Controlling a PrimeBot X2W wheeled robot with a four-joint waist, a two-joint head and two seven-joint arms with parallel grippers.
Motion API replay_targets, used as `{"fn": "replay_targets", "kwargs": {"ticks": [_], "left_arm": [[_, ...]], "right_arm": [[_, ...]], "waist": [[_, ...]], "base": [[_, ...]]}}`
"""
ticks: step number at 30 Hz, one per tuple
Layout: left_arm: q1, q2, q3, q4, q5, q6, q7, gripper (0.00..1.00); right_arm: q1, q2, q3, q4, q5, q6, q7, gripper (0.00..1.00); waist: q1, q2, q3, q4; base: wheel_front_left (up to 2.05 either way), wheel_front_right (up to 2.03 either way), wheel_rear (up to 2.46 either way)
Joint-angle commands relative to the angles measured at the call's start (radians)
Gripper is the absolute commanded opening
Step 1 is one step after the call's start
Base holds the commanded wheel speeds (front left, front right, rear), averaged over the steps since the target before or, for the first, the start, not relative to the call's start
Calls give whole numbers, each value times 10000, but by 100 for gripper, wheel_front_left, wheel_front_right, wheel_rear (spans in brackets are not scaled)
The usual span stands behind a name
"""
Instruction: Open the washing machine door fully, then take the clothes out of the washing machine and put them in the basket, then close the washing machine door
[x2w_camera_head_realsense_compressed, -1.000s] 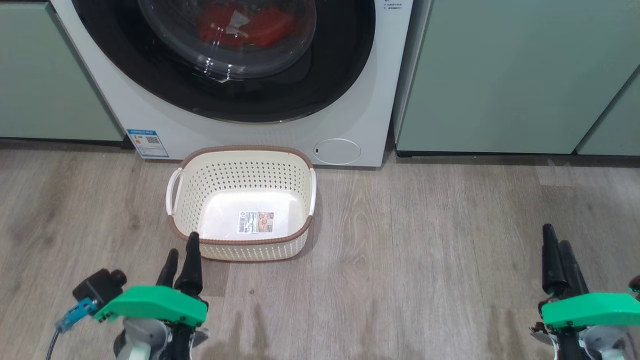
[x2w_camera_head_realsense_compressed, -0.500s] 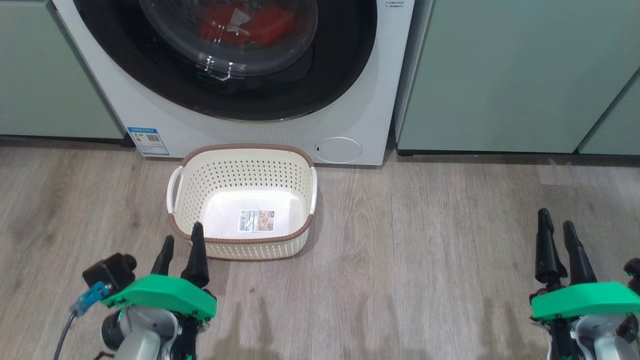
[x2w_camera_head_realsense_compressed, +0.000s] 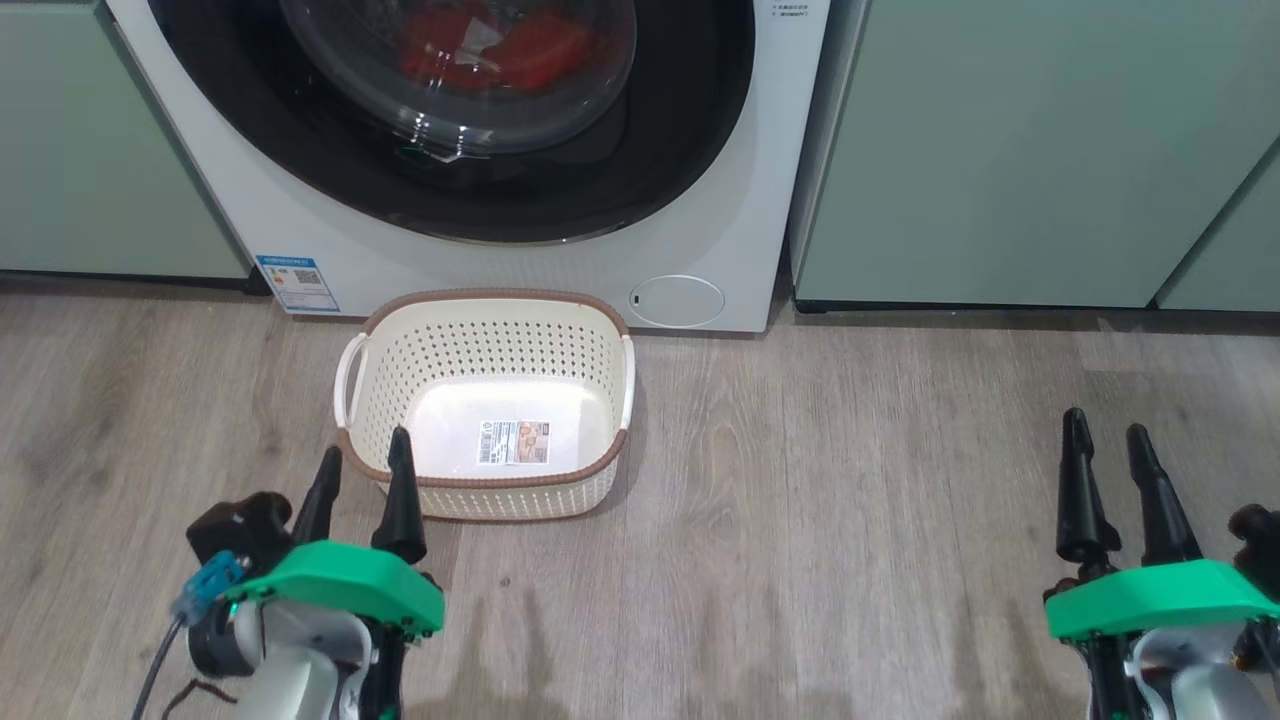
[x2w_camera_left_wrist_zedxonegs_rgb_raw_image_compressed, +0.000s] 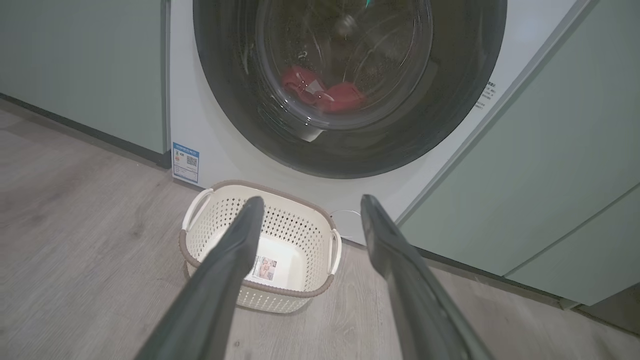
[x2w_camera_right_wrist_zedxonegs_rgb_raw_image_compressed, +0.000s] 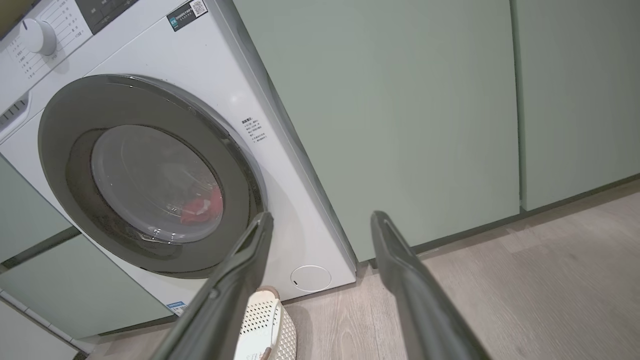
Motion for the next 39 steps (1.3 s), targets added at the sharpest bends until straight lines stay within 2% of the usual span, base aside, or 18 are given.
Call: {"fn": "replay_targets", "kwargs": {"ticks": [1,39], "left_arm": [[-636,171,165,-399,360,48,-148,100],[-1078,-192,635,-281,4697,66,-1237,100]], "right_arm": [[-543,-118,188,-435,-374,-5,-134,100],[-974,-149,806,-81,-3858,-7,-1223,100]], "waist": [[0,0,2,1],[0,0,51,24]], "base": [[0,0,0],[0,0,0]]}}
